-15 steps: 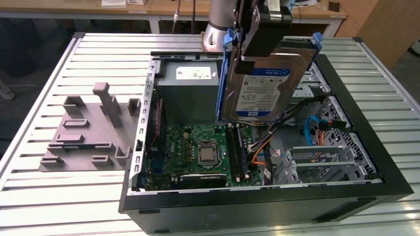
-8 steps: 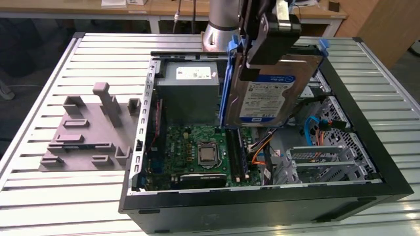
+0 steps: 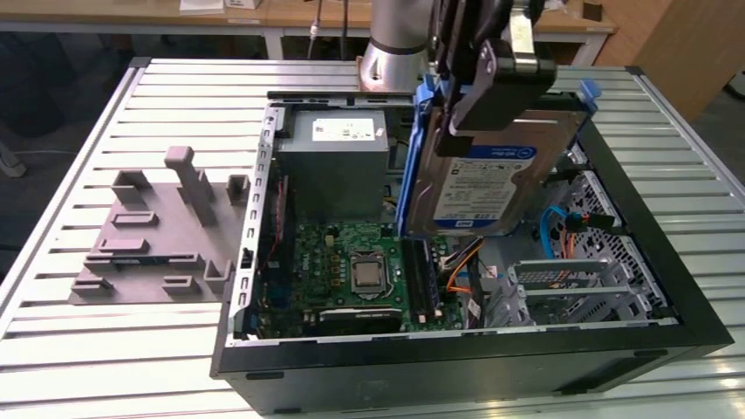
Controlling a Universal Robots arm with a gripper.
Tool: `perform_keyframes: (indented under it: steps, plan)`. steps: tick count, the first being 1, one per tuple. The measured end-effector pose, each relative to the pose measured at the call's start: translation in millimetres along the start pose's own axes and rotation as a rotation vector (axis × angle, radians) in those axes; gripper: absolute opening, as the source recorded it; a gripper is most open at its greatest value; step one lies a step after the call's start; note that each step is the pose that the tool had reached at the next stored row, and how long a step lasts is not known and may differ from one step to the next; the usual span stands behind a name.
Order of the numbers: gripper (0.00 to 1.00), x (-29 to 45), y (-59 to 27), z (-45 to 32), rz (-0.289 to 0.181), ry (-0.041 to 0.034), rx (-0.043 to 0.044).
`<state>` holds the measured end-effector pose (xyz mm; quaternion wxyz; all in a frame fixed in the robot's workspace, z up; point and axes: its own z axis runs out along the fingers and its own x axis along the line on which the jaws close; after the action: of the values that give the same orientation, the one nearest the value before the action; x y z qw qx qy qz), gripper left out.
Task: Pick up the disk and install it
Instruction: 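Insert the disk into the insertion slot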
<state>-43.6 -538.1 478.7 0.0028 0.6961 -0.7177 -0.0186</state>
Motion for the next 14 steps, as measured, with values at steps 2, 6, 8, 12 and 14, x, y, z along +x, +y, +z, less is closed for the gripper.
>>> perform_keyframes:
  steps: [2,6,8,12,14]
  plan:
    - [0.36,1.0,-4.6,0.0,0.0,-0.0001,0.0]
    - [0.36,3.1,-13.5,0.0,0.0,0.0,0.0]
    - [0.36,5.1,-16.0,0.3,0.0,-0.0002,0.0001]
    - [0.36,10.4,-19.5,1.1,0.0,-0.0002,0.0001]
    - [0.36,13.3,-21.1,1.5,0.0,-0.0001,0.0]
